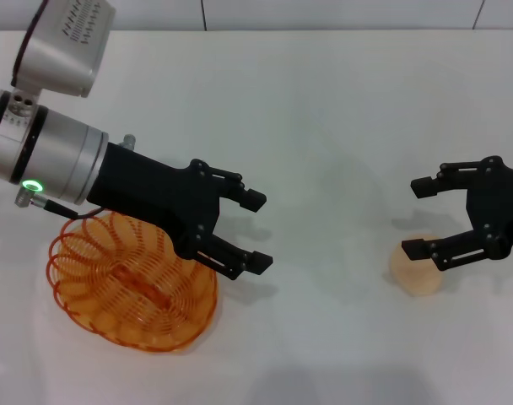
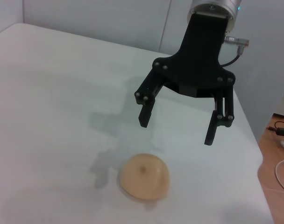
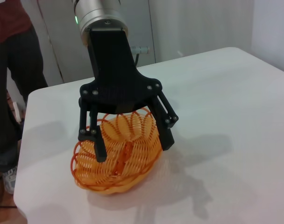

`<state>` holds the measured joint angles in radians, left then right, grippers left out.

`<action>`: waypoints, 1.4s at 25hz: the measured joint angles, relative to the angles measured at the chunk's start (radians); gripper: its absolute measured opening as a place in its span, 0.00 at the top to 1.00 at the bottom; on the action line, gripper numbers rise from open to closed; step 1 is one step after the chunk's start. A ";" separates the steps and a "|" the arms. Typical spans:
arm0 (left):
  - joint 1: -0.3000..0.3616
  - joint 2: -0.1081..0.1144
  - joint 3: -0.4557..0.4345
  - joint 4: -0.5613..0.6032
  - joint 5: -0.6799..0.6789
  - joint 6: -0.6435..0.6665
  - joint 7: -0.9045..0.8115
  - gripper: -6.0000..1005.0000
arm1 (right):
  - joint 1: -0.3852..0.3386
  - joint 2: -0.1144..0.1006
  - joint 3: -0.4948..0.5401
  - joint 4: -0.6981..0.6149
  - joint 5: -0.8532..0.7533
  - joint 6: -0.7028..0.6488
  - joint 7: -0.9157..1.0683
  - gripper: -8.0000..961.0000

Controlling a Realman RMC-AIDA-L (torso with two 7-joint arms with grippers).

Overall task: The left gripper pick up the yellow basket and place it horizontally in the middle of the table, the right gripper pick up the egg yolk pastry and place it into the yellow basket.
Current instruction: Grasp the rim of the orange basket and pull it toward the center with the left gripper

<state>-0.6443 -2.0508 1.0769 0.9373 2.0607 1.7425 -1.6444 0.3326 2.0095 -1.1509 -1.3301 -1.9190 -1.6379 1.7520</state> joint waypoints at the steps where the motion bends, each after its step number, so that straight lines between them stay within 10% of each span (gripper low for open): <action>1: 0.000 0.000 0.000 0.000 0.000 0.000 0.000 0.12 | 0.000 0.000 0.000 -0.002 0.000 0.000 0.000 0.09; 25: -0.002 0.023 -0.003 0.008 -0.001 -0.005 -0.041 0.14 | 0.000 0.000 -0.001 -0.006 0.000 0.000 -0.003 0.09; 35: -0.010 0.055 -0.094 0.171 0.250 0.074 -0.348 0.14 | -0.003 0.000 0.000 0.000 0.002 0.002 -0.007 0.09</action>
<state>-0.6542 -1.9957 0.9827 1.1081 2.3107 1.8165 -1.9927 0.3296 2.0095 -1.1506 -1.3306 -1.9173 -1.6361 1.7453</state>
